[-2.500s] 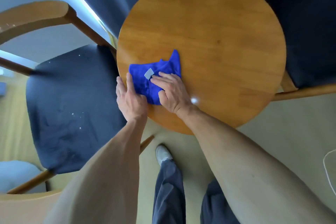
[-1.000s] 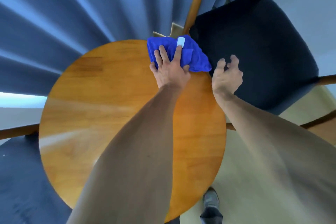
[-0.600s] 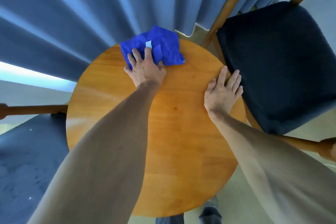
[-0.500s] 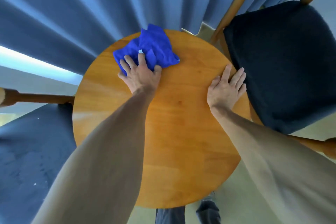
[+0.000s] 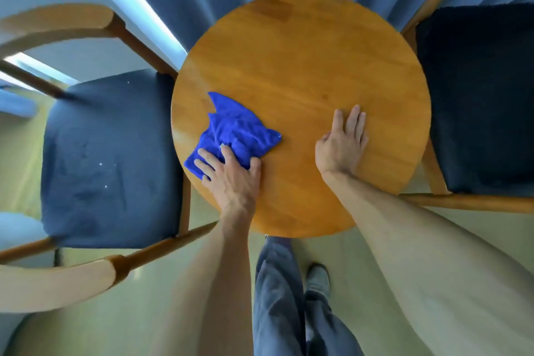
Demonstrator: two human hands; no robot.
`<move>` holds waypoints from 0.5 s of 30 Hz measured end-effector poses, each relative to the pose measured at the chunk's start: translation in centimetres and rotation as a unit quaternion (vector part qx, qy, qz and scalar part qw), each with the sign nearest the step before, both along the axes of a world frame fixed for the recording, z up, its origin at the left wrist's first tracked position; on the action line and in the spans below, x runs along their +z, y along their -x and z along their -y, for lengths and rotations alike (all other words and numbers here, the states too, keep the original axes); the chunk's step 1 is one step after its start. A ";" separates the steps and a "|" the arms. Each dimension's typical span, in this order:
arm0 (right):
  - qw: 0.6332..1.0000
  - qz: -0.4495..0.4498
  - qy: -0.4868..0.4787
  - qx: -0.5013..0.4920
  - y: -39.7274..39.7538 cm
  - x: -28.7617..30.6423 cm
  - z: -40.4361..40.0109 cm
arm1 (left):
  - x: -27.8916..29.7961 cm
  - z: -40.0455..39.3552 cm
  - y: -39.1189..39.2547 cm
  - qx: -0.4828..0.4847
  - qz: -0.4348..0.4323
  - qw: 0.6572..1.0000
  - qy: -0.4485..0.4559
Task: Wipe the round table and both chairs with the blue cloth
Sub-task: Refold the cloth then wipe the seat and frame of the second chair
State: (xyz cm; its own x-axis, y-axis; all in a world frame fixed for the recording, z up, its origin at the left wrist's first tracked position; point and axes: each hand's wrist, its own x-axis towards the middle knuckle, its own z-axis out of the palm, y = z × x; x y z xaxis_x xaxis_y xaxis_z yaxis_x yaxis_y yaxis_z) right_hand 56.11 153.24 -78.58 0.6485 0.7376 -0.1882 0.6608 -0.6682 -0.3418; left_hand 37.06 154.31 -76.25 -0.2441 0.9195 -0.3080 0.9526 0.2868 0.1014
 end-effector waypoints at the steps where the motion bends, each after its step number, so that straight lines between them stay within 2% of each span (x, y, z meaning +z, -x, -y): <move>1: 1.000 0.003 -0.002 0.005 0.5 0.0 0.7 | -0.1 1.8 0.3 -0.010 -0.004 1.000 0.000; 5: 0.999 -0.012 -0.041 0.005 2.0 -0.2 2.8 | -0.3 6.8 0.3 -0.023 0.022 0.999 -0.010; 8: 0.997 -0.008 -0.079 0.014 3.2 -0.5 4.5 | -0.4 8.5 -0.2 -0.019 0.063 0.997 -0.048; 12: 0.990 -0.017 -0.142 -0.001 5.1 -0.8 5.9 | -0.1 8.0 1.3 0.095 0.177 0.967 -0.157; 14: 0.979 -0.009 -0.201 0.013 6.9 -0.6 5.8 | -0.4 7.4 2.5 0.172 0.150 0.960 -0.166; 15: 0.974 -0.012 -0.224 0.030 8.1 -0.3 5.7 | -0.4 7.2 2.9 0.234 0.145 0.952 -0.138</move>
State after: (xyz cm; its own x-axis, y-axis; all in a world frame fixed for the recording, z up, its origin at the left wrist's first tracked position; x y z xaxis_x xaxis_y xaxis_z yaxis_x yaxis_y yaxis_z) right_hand 47.97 147.57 -78.88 0.6003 0.7862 0.1468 0.6827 -0.4082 -0.6060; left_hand 34.16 147.08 -76.67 -0.5882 0.7866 -0.1876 0.6481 0.5973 0.4725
